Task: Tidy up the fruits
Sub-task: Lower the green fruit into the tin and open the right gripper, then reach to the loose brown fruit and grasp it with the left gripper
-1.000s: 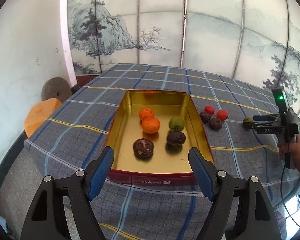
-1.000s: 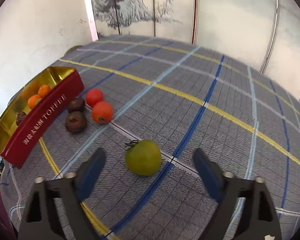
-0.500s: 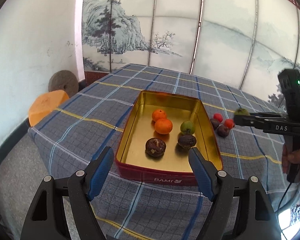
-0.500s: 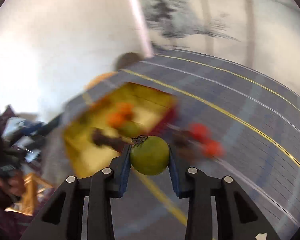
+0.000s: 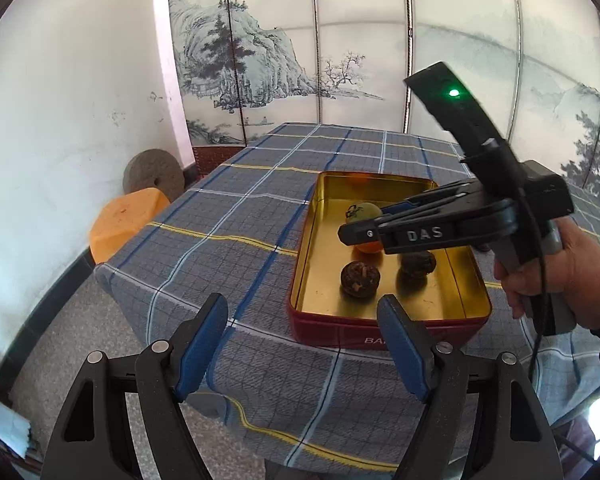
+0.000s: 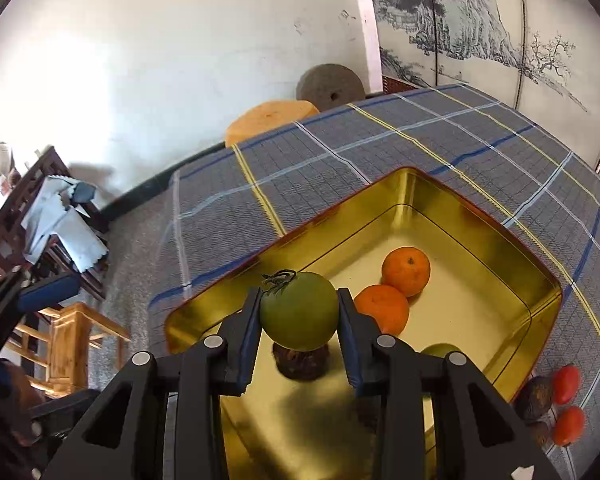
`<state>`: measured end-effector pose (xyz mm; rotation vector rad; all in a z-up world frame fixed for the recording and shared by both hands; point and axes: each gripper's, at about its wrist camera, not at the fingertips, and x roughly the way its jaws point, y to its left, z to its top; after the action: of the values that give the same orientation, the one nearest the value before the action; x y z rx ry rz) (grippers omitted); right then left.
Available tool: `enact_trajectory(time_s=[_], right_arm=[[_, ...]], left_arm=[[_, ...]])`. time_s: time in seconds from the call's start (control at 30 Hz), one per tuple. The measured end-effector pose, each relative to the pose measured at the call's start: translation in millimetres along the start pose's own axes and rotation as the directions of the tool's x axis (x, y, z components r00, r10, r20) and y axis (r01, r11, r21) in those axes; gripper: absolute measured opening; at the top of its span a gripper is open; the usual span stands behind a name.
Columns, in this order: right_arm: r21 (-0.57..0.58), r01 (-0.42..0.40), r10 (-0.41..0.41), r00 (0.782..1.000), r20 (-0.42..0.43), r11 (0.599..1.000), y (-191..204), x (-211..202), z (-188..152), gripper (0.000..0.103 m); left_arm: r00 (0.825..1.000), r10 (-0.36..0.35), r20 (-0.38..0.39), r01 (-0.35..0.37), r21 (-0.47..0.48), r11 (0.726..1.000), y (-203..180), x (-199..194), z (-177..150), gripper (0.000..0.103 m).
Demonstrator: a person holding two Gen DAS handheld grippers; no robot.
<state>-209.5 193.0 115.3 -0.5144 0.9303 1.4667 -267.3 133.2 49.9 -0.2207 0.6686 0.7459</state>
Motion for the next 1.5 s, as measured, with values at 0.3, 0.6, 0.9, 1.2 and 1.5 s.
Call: enact_trajectory(time_s=[0.3, 0.6, 0.9, 1.2, 1.5], right_arm=[[0.039, 0.042, -0.041, 0.999, -0.035, 0.998, -6.8, 26.8, 15.8, 0.034], [0.062, 0.038, -0.039, 0.999, 0.012, 0.997, -3.3, 24.9, 26.9, 0.039], [0.121, 0.004, -0.035, 0.966, 0.255, 0.993, -19.3, -58.1, 13.5, 0.062], [0.203, 0.383, -0.42, 0.886, 0.196, 0.901, -83.9, -155.8, -123.4, 0.072], [0.395, 0.509, -0.559, 0.829, 0.015, 0.765, -169.5, -192.0, -237.8, 0.072]], left_arm=[[1.0, -0.001, -0.021, 0.001, 0.018, 1.0, 1.2, 4.9, -2.6, 0.078], [0.999, -0.006, -0.049, 0.008, 0.029, 1.0, -1.1, 10.4, -6.0, 0.079], [0.998, -0.024, -0.062, 0.028, 0.063, 0.998, -12.2, 8.0, -7.9, 0.081], [0.976, -0.214, -0.041, 0.217, 0.265, 0.939, -60.3, -16.7, 0.4, 0.081], [0.892, -0.419, -0.167, 0.45, 0.394, 0.801, -147.2, -1.4, 54.2, 0.081]])
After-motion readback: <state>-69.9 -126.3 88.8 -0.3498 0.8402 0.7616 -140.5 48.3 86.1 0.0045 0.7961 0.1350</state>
